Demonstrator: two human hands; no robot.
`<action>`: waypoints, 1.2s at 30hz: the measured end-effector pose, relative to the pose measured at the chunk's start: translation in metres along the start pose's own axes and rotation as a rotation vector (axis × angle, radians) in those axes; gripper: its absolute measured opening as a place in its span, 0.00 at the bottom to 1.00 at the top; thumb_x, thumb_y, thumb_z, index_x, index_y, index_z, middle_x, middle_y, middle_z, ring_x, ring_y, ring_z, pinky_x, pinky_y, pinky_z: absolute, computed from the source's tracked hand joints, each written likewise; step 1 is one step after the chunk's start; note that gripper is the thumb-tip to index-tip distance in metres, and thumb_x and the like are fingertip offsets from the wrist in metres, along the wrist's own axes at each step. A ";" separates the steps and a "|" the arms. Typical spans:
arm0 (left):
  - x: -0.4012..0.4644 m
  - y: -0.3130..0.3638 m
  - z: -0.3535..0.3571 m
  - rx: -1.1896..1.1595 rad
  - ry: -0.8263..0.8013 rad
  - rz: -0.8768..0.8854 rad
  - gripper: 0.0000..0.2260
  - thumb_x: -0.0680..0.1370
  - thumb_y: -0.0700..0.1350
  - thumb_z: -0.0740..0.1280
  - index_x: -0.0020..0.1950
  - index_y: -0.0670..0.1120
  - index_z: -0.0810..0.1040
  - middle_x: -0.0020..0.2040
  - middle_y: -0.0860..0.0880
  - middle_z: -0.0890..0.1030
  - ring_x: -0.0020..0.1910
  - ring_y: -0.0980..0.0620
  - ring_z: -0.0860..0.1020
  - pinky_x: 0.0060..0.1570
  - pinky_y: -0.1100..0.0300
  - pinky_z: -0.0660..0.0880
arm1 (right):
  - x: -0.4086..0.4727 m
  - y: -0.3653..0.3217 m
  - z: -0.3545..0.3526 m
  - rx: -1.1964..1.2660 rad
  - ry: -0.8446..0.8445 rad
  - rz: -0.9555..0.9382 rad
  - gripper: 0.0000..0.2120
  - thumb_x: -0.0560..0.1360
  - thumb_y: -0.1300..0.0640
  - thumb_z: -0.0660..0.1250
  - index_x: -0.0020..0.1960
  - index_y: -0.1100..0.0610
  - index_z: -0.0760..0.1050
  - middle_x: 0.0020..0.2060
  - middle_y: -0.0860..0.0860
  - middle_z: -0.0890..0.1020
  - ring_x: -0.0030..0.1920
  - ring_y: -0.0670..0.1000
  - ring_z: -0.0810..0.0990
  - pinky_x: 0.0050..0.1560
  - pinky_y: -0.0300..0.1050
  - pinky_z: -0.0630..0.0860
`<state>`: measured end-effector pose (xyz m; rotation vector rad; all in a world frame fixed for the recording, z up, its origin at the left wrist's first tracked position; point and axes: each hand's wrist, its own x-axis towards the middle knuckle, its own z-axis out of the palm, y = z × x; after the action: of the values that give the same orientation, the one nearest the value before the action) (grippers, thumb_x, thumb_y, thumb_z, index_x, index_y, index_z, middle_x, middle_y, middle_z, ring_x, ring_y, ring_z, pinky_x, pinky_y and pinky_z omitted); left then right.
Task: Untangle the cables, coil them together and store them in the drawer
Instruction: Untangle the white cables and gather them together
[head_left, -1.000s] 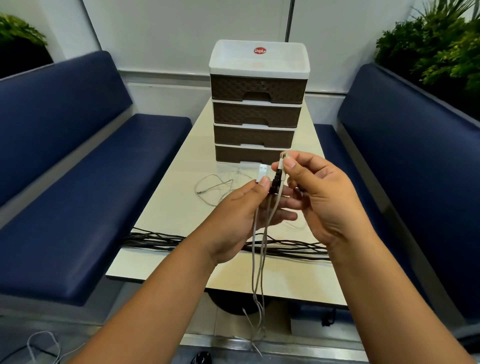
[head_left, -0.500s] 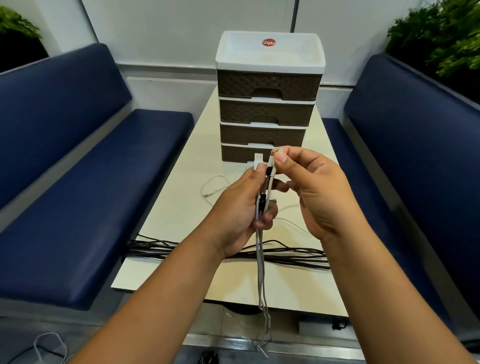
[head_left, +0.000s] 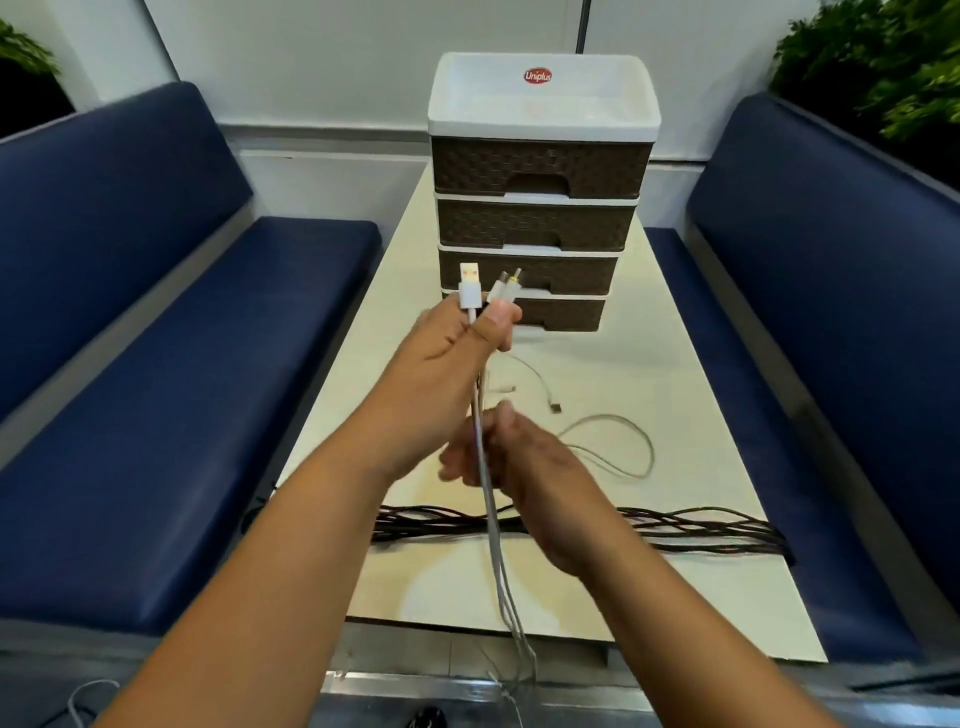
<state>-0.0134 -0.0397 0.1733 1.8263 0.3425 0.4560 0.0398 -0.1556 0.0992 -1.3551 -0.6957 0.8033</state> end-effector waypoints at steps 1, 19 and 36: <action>0.003 -0.002 -0.005 0.036 0.015 0.012 0.14 0.81 0.58 0.56 0.42 0.54 0.74 0.55 0.57 0.81 0.57 0.61 0.76 0.55 0.62 0.68 | -0.003 0.008 0.005 -0.049 -0.056 -0.004 0.22 0.78 0.40 0.55 0.48 0.57 0.78 0.40 0.52 0.83 0.46 0.51 0.82 0.53 0.41 0.76; 0.040 -0.058 -0.048 -0.835 0.151 -0.368 0.15 0.82 0.54 0.59 0.37 0.52 0.66 0.28 0.55 0.57 0.22 0.60 0.54 0.20 0.68 0.50 | 0.104 0.048 -0.034 -0.603 0.466 0.318 0.21 0.78 0.43 0.64 0.62 0.57 0.75 0.60 0.53 0.78 0.60 0.54 0.76 0.58 0.48 0.73; 0.066 -0.067 -0.044 -0.898 -0.001 -0.583 0.25 0.74 0.64 0.66 0.55 0.43 0.78 0.28 0.54 0.57 0.23 0.58 0.54 0.21 0.69 0.53 | 0.066 -0.025 0.006 -0.357 0.194 -0.095 0.09 0.81 0.57 0.63 0.50 0.53 0.82 0.27 0.44 0.72 0.30 0.44 0.70 0.34 0.39 0.69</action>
<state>0.0239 0.0473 0.1295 0.7988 0.5387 0.1451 0.0741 -0.0988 0.1227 -1.6820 -0.7666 0.4768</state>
